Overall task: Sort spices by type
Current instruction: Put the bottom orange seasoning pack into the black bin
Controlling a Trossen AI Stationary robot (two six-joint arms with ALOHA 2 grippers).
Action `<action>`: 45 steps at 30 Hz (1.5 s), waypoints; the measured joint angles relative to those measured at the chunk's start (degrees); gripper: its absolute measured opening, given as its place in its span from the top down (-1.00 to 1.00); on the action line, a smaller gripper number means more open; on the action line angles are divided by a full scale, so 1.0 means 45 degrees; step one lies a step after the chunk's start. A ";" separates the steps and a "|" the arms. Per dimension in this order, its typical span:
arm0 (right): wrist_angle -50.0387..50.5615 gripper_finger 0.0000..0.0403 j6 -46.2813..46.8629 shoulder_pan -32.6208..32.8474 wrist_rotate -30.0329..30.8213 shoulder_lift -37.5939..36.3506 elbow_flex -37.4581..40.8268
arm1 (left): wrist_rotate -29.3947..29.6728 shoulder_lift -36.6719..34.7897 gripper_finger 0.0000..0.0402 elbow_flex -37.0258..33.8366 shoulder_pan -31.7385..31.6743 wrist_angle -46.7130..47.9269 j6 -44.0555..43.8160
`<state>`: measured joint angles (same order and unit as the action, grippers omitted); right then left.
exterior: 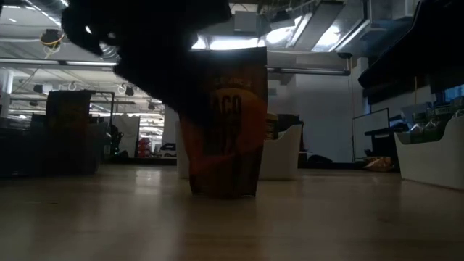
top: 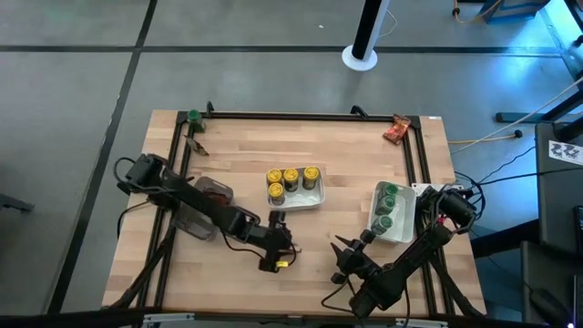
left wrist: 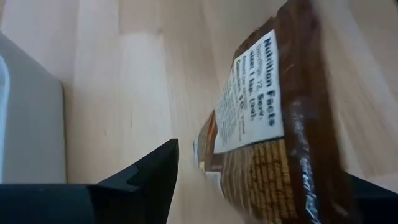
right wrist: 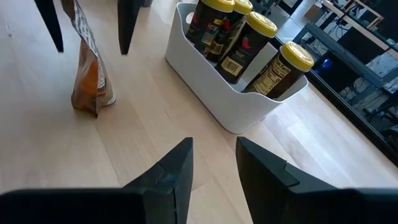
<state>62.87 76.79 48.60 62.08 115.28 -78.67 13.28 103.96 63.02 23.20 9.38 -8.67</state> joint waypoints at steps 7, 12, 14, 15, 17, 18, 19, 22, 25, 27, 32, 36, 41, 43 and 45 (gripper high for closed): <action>-0.0022 0.40 -0.0159 0.0000 0.0006 0.0000 0.0000 | -0.0013 0.0598 -0.16 0.0000 -0.0019 -0.0778 0.0256; -0.0078 0.40 -0.0155 0.0000 0.0010 0.0000 0.0000 | -0.0948 0.0777 -0.06 0.0000 -0.0138 -0.0993 0.0314; -0.0078 0.40 -0.0157 0.0000 0.0010 0.0000 0.0000 | -0.0991 0.0870 0.04 0.0000 -0.0180 -0.1060 0.0350; -0.0078 0.40 -0.0159 0.0000 0.0010 0.0000 0.0000 | -0.1006 0.0879 0.11 0.0000 -0.0210 -0.1006 0.0360; -0.0087 0.40 -0.0154 0.0000 0.0010 0.0000 0.0000 | -0.1119 0.0879 0.25 0.0000 -0.0288 -0.0963 0.0410; -0.0090 0.40 -0.0154 0.0000 0.0010 0.0000 0.0000 | -0.1178 0.0944 0.34 0.0005 -0.0347 -0.1001 0.0460; -0.0092 0.40 -0.0154 0.0000 0.0010 0.0000 0.0000 | -0.1205 0.0974 0.42 0.0005 -0.0384 -0.1003 0.0548; -0.0091 0.40 -0.0154 0.0000 0.0060 0.0000 0.0000 | -0.1259 0.1012 0.69 0.0005 -0.0457 -0.0956 0.0779; -0.0087 0.40 -0.0154 -0.0001 0.0096 0.0000 0.0000 | -0.1263 0.1030 0.90 0.0005 -0.0447 -0.0960 0.1079; -0.0087 0.40 -0.0159 -0.0002 0.0102 0.0000 0.0000 | -0.1282 0.1030 0.91 0.0009 -0.0437 -0.0954 0.1132; -0.0092 0.40 -0.0159 0.0000 0.0102 0.0000 0.0000 | -0.1252 0.0724 0.91 0.0005 -0.0327 -0.0397 0.1130; -0.0090 0.40 -0.0166 0.0000 0.0102 0.0000 0.0000 | -0.0839 -0.0195 0.91 0.0005 -0.0113 0.0762 0.1068; -0.0092 0.40 -0.0168 -0.0005 0.0102 0.0000 0.0000 | 0.0137 -0.1872 0.92 0.0005 0.0366 0.2929 0.0957; -0.0108 0.40 -0.0168 -0.0002 0.0102 0.0000 0.0000 | 0.0628 -0.2566 0.92 0.0005 0.0555 0.3896 0.0793; -0.0137 0.40 -0.0171 -0.0001 0.0104 0.0000 0.0000 | 0.1048 -0.3287 0.91 0.0010 0.0736 0.4894 0.0578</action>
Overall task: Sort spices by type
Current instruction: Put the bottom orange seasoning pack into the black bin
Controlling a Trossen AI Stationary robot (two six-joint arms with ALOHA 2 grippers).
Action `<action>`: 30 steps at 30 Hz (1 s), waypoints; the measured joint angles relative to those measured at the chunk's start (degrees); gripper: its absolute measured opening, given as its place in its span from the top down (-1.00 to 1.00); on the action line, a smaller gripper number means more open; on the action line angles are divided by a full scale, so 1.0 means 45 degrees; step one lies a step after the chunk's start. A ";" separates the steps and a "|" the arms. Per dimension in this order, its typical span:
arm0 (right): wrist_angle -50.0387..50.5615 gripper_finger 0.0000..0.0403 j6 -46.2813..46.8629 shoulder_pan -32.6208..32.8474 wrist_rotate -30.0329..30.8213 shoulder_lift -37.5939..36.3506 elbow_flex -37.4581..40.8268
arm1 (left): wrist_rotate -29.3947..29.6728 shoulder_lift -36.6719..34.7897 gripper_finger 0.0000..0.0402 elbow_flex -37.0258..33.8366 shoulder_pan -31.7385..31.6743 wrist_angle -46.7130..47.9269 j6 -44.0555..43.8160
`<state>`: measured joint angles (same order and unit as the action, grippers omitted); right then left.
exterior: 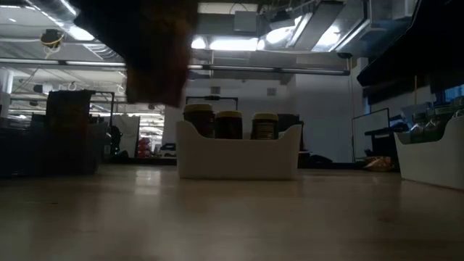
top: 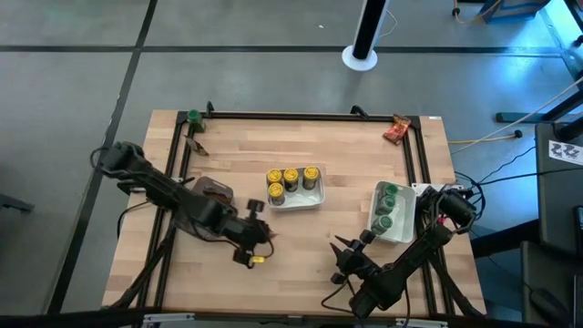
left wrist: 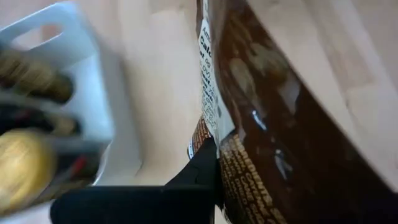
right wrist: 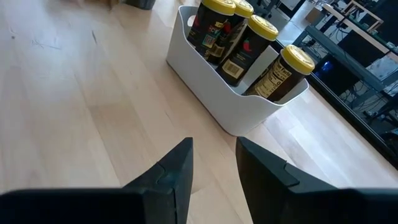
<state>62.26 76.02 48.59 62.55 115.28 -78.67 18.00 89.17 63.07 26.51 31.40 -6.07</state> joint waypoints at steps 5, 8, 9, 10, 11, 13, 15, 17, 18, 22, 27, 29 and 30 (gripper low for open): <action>-0.0048 0.40 -0.0002 0.0000 0.0001 0.0000 0.0000 | 0.0780 -0.1466 0.92 0.0000 0.0370 0.2766 -0.0993; -0.0048 0.40 -0.0002 -0.0003 -0.0002 0.0000 0.0000 | 0.1175 -0.2313 0.91 -0.0230 0.0611 0.3875 -0.1643; -0.0048 0.40 -0.0007 -0.0001 0.0003 0.0000 0.0000 | 0.1241 -0.2645 0.91 -0.0474 0.0686 0.3981 -0.1872; -0.0048 0.40 -0.0007 -0.0004 -0.0002 0.0000 0.0000 | 0.1262 -0.2978 0.91 -0.0753 0.0745 0.3998 -0.1987; -0.0052 0.40 -0.0007 0.0001 0.0002 0.0000 0.0000 | 0.1276 -0.3329 0.91 -0.1071 0.0809 0.3913 -0.2220; -0.0062 0.40 -0.0003 0.0001 -0.0001 0.0000 0.0000 | 0.1290 -0.4079 0.91 -0.1757 0.0932 0.3785 -0.2610; -0.0069 0.40 -0.0007 0.0001 0.0003 0.0000 0.0000 | 0.1343 -0.4820 0.92 -0.2432 0.1011 0.3840 -0.3003; -0.0073 0.40 -0.0007 0.0000 0.0005 0.0000 0.0000 | 0.1433 -0.5522 0.92 -0.3062 0.1037 0.3868 -0.3420; -0.0078 0.40 -0.0007 0.0001 0.0044 0.0000 0.0000 | 0.1460 -0.5862 0.92 -0.3340 0.1032 0.3943 -0.3605; -0.0172 0.40 -0.0007 -0.0003 0.0216 0.0000 0.0000 | 0.1504 -0.6808 0.89 -0.4347 0.1001 0.4371 -0.3600; -0.0218 0.40 -0.0012 -0.0164 0.0202 0.0000 0.0000 | 0.1494 -0.7296 0.90 -0.5274 0.0934 0.4600 -0.4145; -0.0218 0.40 -0.0011 -0.0245 0.0210 0.0000 0.0000 | 0.1514 -0.7309 0.90 -0.5612 0.0911 0.4566 -0.4536; -0.0222 0.40 -0.0012 -0.0255 0.0208 0.0000 0.0000 | 0.1564 -0.7323 0.90 -0.5732 0.0901 0.4499 -0.4684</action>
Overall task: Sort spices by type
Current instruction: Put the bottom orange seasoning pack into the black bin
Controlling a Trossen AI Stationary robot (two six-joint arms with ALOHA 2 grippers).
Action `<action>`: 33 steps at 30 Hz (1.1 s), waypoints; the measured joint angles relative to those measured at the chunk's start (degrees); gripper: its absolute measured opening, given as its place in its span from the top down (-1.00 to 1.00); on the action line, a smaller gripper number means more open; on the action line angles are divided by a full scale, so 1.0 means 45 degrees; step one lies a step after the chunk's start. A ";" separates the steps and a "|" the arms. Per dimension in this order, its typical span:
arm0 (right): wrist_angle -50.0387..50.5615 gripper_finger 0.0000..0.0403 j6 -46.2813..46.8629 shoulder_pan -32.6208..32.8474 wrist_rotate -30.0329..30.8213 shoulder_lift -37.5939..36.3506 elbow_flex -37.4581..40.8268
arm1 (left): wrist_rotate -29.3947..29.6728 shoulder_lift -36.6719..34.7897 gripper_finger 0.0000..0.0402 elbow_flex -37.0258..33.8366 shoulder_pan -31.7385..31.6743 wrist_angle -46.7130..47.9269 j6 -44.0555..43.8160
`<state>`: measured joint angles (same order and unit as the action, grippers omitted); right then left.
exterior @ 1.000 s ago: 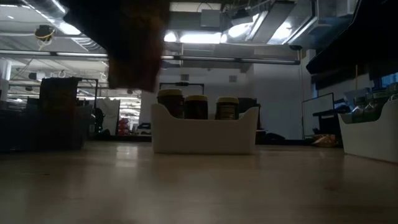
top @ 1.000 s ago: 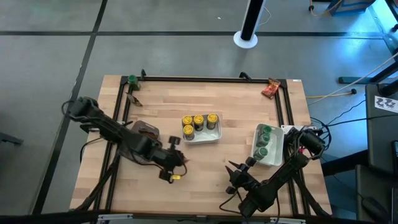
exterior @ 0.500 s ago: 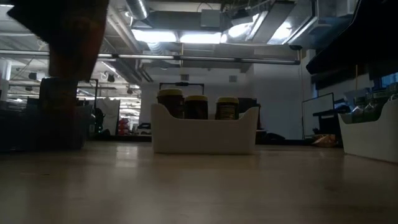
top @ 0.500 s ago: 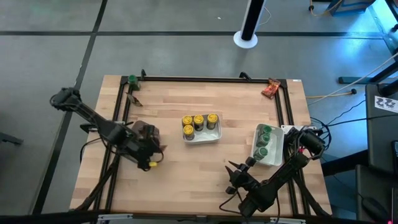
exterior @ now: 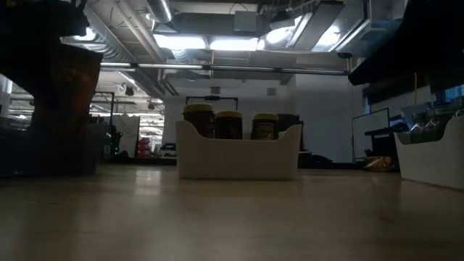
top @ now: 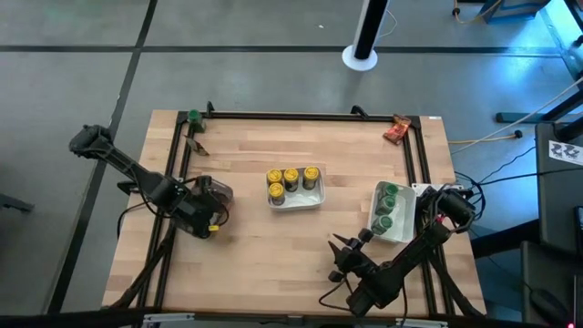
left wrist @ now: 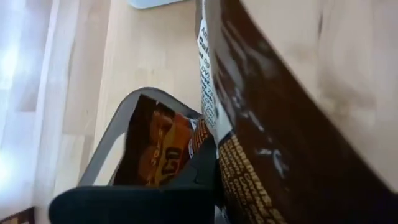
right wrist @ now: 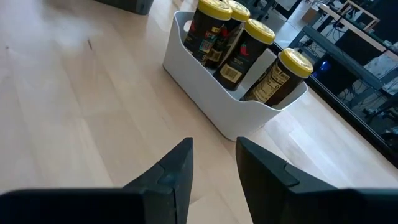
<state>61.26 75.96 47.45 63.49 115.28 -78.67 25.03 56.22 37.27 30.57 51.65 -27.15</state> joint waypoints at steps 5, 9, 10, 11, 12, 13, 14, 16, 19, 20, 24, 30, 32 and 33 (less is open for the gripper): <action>-0.0025 0.40 0.0000 -0.0060 -0.0031 0.0000 0.0000 | 0.0136 -0.0023 0.87 -0.0397 0.0010 -0.0088 -0.0630; -0.0030 0.40 -0.0005 -0.0060 -0.0065 0.0000 0.0000 | 0.0075 -0.0098 0.89 -0.0347 0.0005 -0.0046 -0.0819; -0.0030 0.40 -0.0005 -0.0060 -0.0083 0.0000 0.0000 | 0.0015 -0.0163 0.89 -0.0305 0.0005 -0.0014 -0.0820; -0.0029 0.40 -0.0005 -0.0060 -0.0100 0.0000 0.0000 | -0.0040 -0.0236 0.89 -0.0232 0.0005 0.0094 -0.0820; -0.0030 0.40 -0.0006 -0.0060 -0.0103 0.0000 0.0000 | -0.0053 -0.0322 0.88 -0.0170 0.0005 0.0189 -0.0822; -0.0030 0.40 -0.0010 -0.0060 -0.0108 0.0000 0.0000 | -0.0063 -0.0403 0.88 -0.0074 0.0005 0.0211 -0.0855; -0.0030 0.40 -0.0010 -0.0060 -0.0108 0.0000 0.0000 | -0.0077 -0.0491 0.87 0.0028 0.0005 0.0169 -0.0938; -0.0028 0.40 -0.0011 -0.0060 -0.0108 0.0000 0.0000 | -0.0053 -0.0699 0.87 0.0186 0.0005 0.0294 -0.1169; -0.0028 0.40 -0.0015 -0.0055 -0.0108 0.0000 0.0000 | -0.0013 -0.0893 0.89 0.0244 0.0008 0.0824 -0.1865; -0.0030 0.40 -0.0015 -0.0055 -0.0108 0.0000 0.0000 | 0.0038 -0.0932 0.89 0.0244 0.0005 0.1063 -0.2251; -0.0030 0.40 -0.0015 -0.0055 -0.0112 0.0000 0.0000 | 0.0165 -0.0936 0.87 0.0085 0.0005 0.1758 -0.4263; -0.0030 0.40 -0.0015 -0.0055 -0.0113 0.0000 0.0000 | 0.0141 -0.0936 0.87 -0.0721 0.0294 0.0706 -0.5081; -0.0030 0.40 -0.0015 -0.0055 -0.0113 0.0000 0.0000 | 0.0149 -0.0934 0.87 -0.1004 0.0390 0.0017 -0.5102; -0.0035 0.40 -0.0015 -0.0055 -0.0113 0.0000 0.0000 | 0.0151 -0.0897 0.87 -0.1125 0.0393 -0.0226 -0.5102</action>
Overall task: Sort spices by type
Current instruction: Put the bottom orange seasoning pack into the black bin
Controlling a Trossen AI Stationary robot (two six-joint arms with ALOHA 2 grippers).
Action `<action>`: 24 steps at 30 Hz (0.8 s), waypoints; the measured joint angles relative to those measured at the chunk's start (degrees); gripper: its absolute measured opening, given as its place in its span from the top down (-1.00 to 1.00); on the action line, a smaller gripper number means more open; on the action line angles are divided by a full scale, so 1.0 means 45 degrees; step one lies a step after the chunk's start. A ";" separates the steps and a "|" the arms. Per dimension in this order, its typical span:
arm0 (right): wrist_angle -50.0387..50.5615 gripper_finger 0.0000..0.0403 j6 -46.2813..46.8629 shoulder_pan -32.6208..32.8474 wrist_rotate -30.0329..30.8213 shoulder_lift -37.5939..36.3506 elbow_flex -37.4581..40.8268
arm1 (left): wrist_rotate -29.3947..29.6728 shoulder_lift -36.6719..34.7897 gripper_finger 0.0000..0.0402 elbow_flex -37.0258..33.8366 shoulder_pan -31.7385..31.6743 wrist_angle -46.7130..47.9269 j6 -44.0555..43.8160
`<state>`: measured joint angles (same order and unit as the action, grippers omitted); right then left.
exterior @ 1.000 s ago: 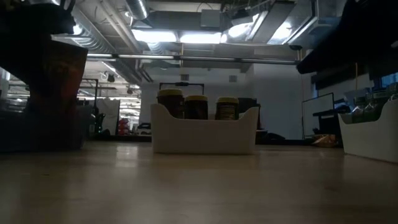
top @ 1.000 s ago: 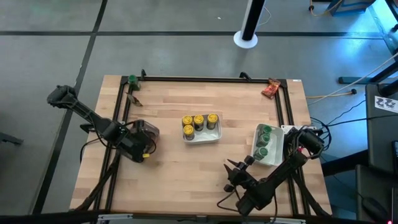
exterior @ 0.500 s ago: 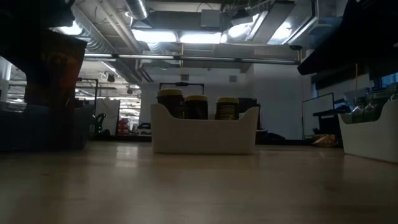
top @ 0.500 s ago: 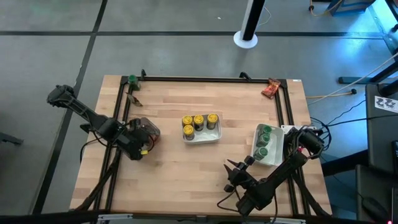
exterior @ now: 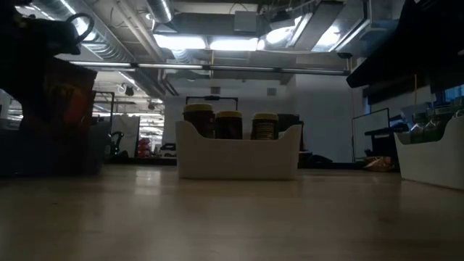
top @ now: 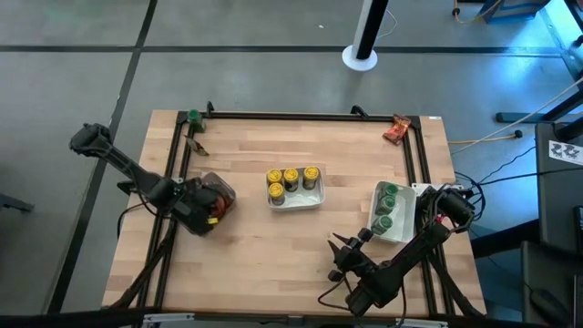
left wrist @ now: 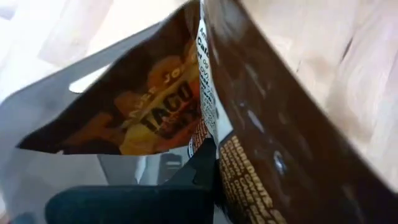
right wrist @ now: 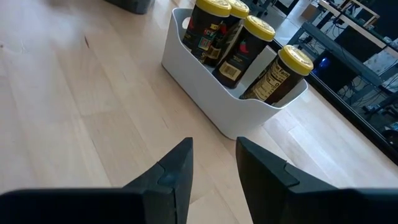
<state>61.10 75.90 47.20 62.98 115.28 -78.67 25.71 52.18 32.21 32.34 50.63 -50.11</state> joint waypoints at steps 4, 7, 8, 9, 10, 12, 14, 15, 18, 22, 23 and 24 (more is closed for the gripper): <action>-0.0020 0.40 0.0000 0.0002 0.0000 0.0000 0.0000 | 0.0005 0.0250 0.85 -0.0431 -0.0019 -0.0051 -0.0184; -0.0029 0.40 0.0001 0.0000 0.0000 0.0000 0.0000 | 0.0007 0.0389 0.84 -0.0861 0.0038 -0.0234 -0.0517; -0.0033 0.40 0.0000 0.0000 0.0000 0.0000 0.0000 | 0.0010 0.0406 0.84 -0.0984 0.0072 -0.0348 -0.0551; -0.0029 0.40 0.0000 0.0000 -0.0005 0.0000 0.0003 | 0.0009 0.0435 0.84 -0.1132 0.0068 -0.0572 -0.0517; -0.0029 0.40 0.0000 0.0000 0.0000 0.0000 0.0005 | 0.0000 0.0452 0.84 -0.1264 0.0068 -0.0833 -0.0440; -0.0030 0.40 -0.0043 -0.0023 0.0014 0.0000 0.0005 | 0.0043 0.0445 0.84 -0.1510 0.0068 -0.1323 -0.0425; -0.0034 0.40 -0.0146 -0.0019 0.0080 0.0000 0.0005 | 0.0088 0.0437 0.84 -0.1676 0.0068 -0.1565 -0.0408; -0.0034 0.40 -0.0204 -0.0019 0.0092 0.0000 0.0005 | 0.0088 0.0437 0.84 -0.1689 0.0068 -0.1556 -0.0408; -0.0092 0.40 -0.0209 -0.0019 0.0092 0.0000 0.0005 | 0.0083 0.0433 0.84 -0.1691 0.0068 -0.1548 -0.0540; -0.0404 0.40 -0.0339 -0.0021 0.0092 0.0000 0.0005 | 0.0053 0.0433 0.84 -0.1691 0.0068 -0.1544 -0.1268; -0.0424 0.40 -0.0358 -0.0022 0.0095 0.0000 0.0005 | 0.0035 0.0433 0.84 -0.1691 0.0068 -0.1536 -0.1297; -0.0446 0.40 -0.0383 -0.0022 0.0092 0.0000 0.0005 | 0.0025 0.0433 0.84 -0.1691 0.0068 -0.1524 -0.1286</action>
<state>59.09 74.18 47.10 63.40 115.28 -78.65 25.82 54.13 24.60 32.64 43.77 -55.89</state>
